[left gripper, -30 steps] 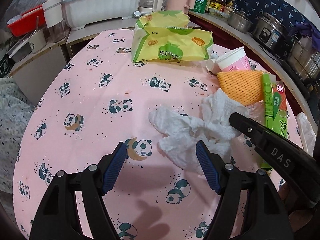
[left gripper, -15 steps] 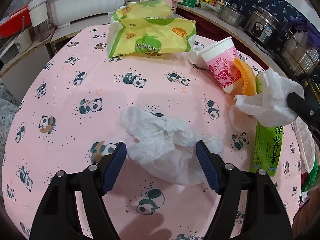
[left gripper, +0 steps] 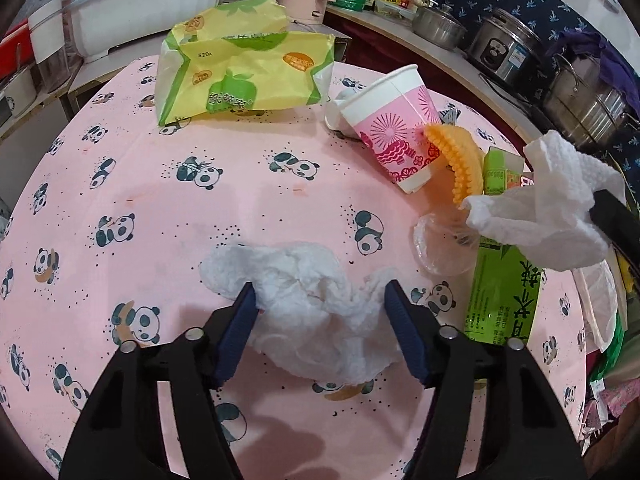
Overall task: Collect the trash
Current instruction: 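Grasp a white tissue with the right tool while the left tool grasps another tissue, then carry both tissues over the bin and open both tools to drop them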
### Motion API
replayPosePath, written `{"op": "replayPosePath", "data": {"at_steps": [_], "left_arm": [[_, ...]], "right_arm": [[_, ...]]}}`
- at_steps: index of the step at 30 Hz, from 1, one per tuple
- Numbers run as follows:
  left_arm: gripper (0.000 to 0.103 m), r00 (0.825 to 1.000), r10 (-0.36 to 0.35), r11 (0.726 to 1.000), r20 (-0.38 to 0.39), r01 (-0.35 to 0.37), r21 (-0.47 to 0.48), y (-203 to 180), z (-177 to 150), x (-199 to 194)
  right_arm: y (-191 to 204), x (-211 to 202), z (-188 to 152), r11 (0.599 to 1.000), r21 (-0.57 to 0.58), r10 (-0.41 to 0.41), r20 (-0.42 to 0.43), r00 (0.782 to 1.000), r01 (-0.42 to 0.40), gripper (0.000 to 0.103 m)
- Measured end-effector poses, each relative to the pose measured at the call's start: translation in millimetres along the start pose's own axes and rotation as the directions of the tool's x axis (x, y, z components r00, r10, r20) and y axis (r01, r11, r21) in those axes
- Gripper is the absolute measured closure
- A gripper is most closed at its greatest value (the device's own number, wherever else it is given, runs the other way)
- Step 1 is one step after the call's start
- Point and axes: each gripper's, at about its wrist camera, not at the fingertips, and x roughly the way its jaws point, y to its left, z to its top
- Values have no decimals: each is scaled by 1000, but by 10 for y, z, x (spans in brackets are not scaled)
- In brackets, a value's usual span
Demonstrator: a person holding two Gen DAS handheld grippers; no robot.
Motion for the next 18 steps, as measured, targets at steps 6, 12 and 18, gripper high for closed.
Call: {"op": "replayPosePath", "data": {"at_steps": [6, 12, 18], "left_arm": [[84, 1000, -21, 999, -1, 21, 48, -217, -31, -82], [85, 998, -35, 993, 46, 30, 111, -556, -94, -357], [85, 995, -60, 985, 84, 45, 167, -946, -126, -606]], "right_arm": [[-123, -180, 13, 1000, 15, -17, 27, 999, 17, 99], [-279, -427, -7, 999, 36, -31, 57, 998, 29, 99], [-475, -749, -20, 997, 63, -43, 98, 994, 37, 99]]}}
